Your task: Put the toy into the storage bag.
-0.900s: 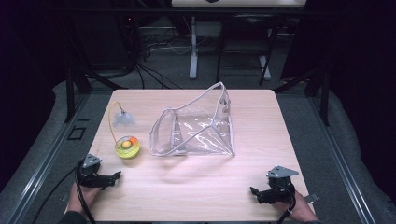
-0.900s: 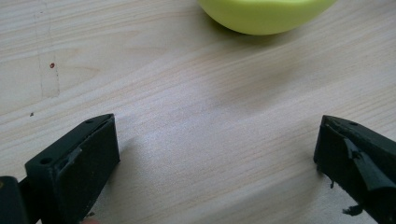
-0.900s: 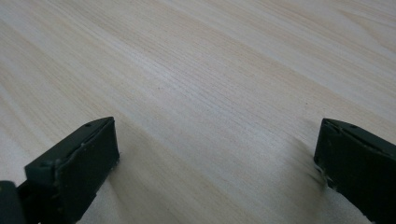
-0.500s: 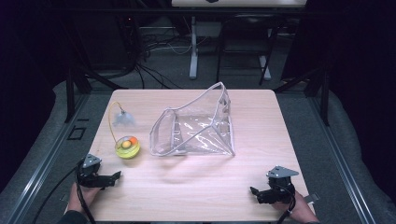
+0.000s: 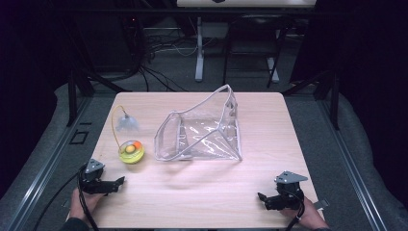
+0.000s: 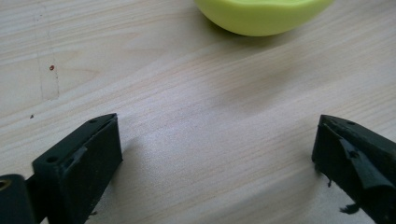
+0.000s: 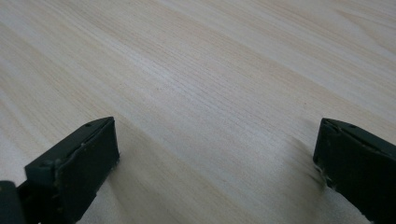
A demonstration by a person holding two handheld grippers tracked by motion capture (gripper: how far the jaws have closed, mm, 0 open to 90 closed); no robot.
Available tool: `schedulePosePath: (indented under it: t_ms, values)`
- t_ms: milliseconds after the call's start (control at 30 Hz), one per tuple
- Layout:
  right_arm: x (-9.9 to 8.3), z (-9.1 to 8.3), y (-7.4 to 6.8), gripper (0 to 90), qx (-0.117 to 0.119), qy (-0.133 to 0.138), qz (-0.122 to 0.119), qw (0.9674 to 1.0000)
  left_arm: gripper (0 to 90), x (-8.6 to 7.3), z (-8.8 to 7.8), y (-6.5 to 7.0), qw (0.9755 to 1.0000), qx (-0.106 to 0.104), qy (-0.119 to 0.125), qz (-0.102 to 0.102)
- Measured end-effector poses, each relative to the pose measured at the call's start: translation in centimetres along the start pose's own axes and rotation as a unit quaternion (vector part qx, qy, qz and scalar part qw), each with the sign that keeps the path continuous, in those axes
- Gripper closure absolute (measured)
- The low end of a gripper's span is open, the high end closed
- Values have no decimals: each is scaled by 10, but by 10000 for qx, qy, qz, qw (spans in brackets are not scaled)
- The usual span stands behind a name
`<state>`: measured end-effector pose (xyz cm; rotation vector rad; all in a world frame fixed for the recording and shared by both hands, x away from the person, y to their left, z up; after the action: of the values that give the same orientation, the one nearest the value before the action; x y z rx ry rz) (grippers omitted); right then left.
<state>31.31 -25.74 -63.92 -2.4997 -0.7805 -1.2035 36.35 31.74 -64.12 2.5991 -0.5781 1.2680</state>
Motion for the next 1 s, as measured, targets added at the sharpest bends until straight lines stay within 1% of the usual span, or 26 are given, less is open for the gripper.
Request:
schedulePosePath:
  t_ms: [33, 100, 233, 267, 333, 400, 467, 600, 667, 700, 733, 767, 833, 867, 900, 933, 967, 1000]
  values:
    - [0, 0, 0, 0, 3, 3, -1, 10000, 28, 0, 0, 0, 10000, 5, 10, -1]
    - [0, 0, 0, 0, -4, 2, -2, 10000, 27, 0, -1, -1, 10000, -4, -26, 84]
    - [0, 0, 0, 0, 5, -12, 8, 10000, 15, 0, -1, -1, 9999, 9, -89, 93]
    - [0, 0, 0, 0, 8, -10, 5, 10000, 13, 0, 0, -2, 10000, -6, -88, 21]
    - [0, 0, 0, 0, 7, 5, -7, 10000, 7, -1, -1, -3, 9999, -6, -121, -4]
    - [0, 0, 0, 0, 14, 5, -9, 10000, 0, -1, -1, -4, 9998, 37, -175, -18]
    - [0, 0, 0, 0, 11, 5, -10, 10000, 1, 0, -2, -3, 9996, -39, -271, -58]
    - [0, 0, 0, 0, 12, -11, -1, 10000, 0, 5, -5, -3, 9995, -90, -283, -96]
    - [0, -1, 0, 0, 14, -16, -2, 10000, 0, 10, -8, -3, 9996, -120, -213, -153]
    - [0, -1, 0, 0, 13, -16, -3, 10000, 0, 14, -11, -3, 9995, -174, -165, -192]
    - [0, -1, 0, 0, 13, -16, -3, 10000, 0, 14, -11, -3, 9995, -174, -165, -192]
    - [0, -1, 0, 0, 12, -16, -1, 10000, 0, 19, -14, -3, 9995, -190, -125, -227]
    - [0, -1, 0, 0, 12, -14, -2, 10000, 0, 21, -17, -3, 9994, -215, -115, -237]
    - [0, -1, 0, 0, 12, -15, -1, 10000, 0, 26, -21, -3, 9994, -219, -47, -265]
    - [0, -1, 0, 0, 13, -15, 0, 10000, 0, 26, -21, -3, 9994, -219, -47, -265]
    - [0, -1, 0, 0, 13, -15, 0, 10000, 0, 29, -23, -3, 9993, -238, -17, -282]
    - [0, -1, 0, 0, 13, -14, 1, 10000, 0, 33, -26, -4, 9990, -287, -33, -344]
    - [0, -1, 0, 0, 13, -14, 1, 10000, 0, 33, -26, -4, 9990, -287, -33, -344]
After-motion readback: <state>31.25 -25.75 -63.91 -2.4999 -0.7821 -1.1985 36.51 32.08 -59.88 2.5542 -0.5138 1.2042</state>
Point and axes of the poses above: each handheld gripper's, and its own axes: z roughly forward along the jaws, x roughly out of its top, y roughly to its right, the point moved 7 cm from there along z, roughly forward along the jaws, and after that the axes turned 6 degrees about y, right-handed, at the moved point
